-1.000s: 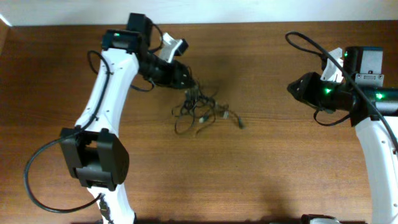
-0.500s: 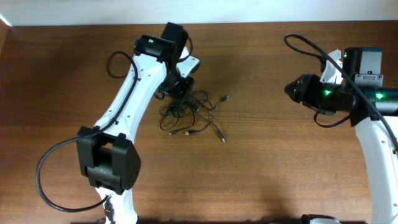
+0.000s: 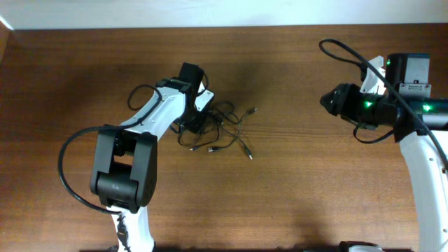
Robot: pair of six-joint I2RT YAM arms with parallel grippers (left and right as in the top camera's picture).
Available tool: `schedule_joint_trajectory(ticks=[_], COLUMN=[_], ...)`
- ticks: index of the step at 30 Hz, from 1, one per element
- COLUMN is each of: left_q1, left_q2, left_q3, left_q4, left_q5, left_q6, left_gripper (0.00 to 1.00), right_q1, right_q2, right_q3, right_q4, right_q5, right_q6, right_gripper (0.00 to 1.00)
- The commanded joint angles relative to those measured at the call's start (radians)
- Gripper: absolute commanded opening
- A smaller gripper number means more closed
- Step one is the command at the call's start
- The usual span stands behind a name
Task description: Untangle cables
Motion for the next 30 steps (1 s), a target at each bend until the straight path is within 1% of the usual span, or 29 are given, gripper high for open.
schedule_joint_trajectory(ticks=[1, 2, 3, 4, 5, 6, 8, 9, 11, 13, 14, 15, 16, 17, 19, 22, 24, 28, 30], left_q1=[0.003, 0.003, 0.003, 0.003, 0.003, 0.003, 0.006, 0.010, 0.018, 0.021, 0.021, 0.021, 0.021, 0.021, 0.021, 0.021, 0.021, 0.021, 0.019], left_q2=[-0.002, -0.002, -0.002, -0.002, -0.002, -0.005, -0.014, -0.025, -0.041, -0.041, -0.041, -0.041, -0.041, -0.041, -0.041, -0.041, -0.040, -0.040, -0.040], left_q3=[-0.056, -0.079, -0.097, -0.103, -0.102, -0.095, -0.032, 0.031, 0.207, 0.469, 0.576, 0.633, 0.737, 0.786, 0.837, 0.837, 0.837, 0.837, 0.837], left_q4=[0.068, 0.090, 0.102, 0.101, 0.101, 0.097, 0.047, -0.018, -0.206, -0.449, -0.526, -0.560, -0.603, -0.616, -0.621, -0.614, -0.603, -0.579, -0.577], left_q5=[0.026, 0.026, 0.026, 0.026, 0.025, 0.026, 0.038, 0.097, 0.242, 0.417, 0.499, 0.552, 0.646, 0.710, 0.867, 1.059, 1.164, 1.339, 1.381], left_q6=[0.040, 0.040, 0.040, 0.039, 0.024, 0.008, -0.082, -0.081, -0.080, -0.080, -0.068, -0.055, -0.051, -0.050, -0.050, -0.050, -0.050, -0.050, -0.051], left_gripper=[0.31, 0.26, 0.16, 0.01, 0.00, 0.00, 0.00, 0.00, 0.00, 0.00, 0.00, 0.00, 0.00, 0.00, 0.00, 0.00, 0.00, 0.00, 0.00], right_q1=[0.004, 0.004, 0.004, 0.004, 0.004, 0.005, 0.005, 0.005, 0.005, 0.006, 0.012, 0.026, 0.054, 0.077, 0.140, 0.211, 0.245, 0.280, 0.280], right_q2=[-0.003, -0.003, -0.003, -0.003, -0.003, -0.003, -0.003, -0.003, -0.003, -0.003, -0.003, -0.003, -0.003, -0.003, -0.003, -0.001, 0.005, 0.024, 0.029], right_q3=[0.014, 0.014, 0.014, 0.014, 0.014, 0.014, 0.014, 0.014, 0.014, 0.014, 0.014, 0.014, 0.014, 0.014, 0.014, 0.014, 0.014, 0.014, 0.014], right_q4=[0.000, -0.001, -0.001, 0.000, 0.001, 0.001, 0.001, 0.001, 0.003, 0.031, 0.048, 0.073, 0.111, 0.142, 0.235, 0.394, 0.456, 0.538, 0.571], right_q5=[0.009, 0.009, 0.009, 0.009, 0.009, 0.009, 0.008, 0.008, -0.004, -0.094, -0.130, -0.171, -0.218, -0.240, -0.247, -0.245, -0.208, -0.194, -0.195], right_q6=[-0.014, -0.014, -0.014, -0.014, -0.014, -0.014, -0.014, -0.014, -0.014, -0.014, -0.014, -0.014, -0.013, -0.007, 0.057, 0.161, 0.206, 0.244, 0.246], right_gripper=[0.54, 0.54, 0.54, 0.54, 0.54, 0.54, 0.54, 0.54, 0.54, 0.54, 0.54, 0.54, 0.54, 0.54, 0.54, 0.53, 0.53, 0.53, 0.53])
